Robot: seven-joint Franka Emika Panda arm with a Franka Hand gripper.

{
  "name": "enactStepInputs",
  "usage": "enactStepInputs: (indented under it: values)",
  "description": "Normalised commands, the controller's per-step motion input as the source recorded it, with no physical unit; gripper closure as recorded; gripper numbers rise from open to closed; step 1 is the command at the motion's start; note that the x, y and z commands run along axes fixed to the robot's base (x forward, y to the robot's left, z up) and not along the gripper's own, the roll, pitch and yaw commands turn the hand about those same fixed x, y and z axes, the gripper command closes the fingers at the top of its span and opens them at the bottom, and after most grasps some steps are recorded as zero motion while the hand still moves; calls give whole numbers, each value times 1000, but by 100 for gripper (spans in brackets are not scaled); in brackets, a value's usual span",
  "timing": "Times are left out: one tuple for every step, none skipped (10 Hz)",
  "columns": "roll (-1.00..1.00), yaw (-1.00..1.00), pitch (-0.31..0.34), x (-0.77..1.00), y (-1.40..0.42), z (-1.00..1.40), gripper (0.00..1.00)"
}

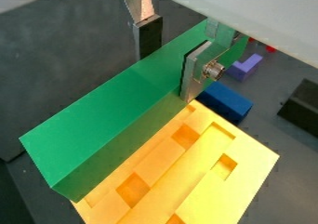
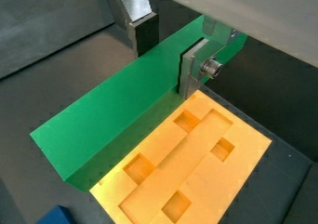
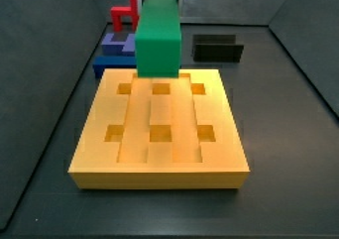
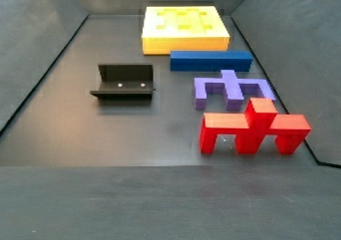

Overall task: Pick up the green object. Move up. Move to above the board. Insert the green object.
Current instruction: Insert the green object.

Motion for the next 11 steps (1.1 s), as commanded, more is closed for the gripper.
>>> enactStepInputs:
  values:
    - [99,6,-40,57,-120,-1000,100]
    - [129,0,-31,89,-80,-1000,100]
    - [226,0,0,3,0,-929,100]
    - [249,0,20,163,0,-794,100]
    - [123,0,-180,0,0,-797,100]
    - [89,0,-239,0,0,-731,100]
    - [13,0,-290,-49,0,-666,100]
    - [0,0,-321,-80,0,-597,100]
    - [27,0,-326,-157,0,-589,100]
    - [26,0,-331,-217,0,-580,100]
    - [107,0,-171,-223,0,-249,100]
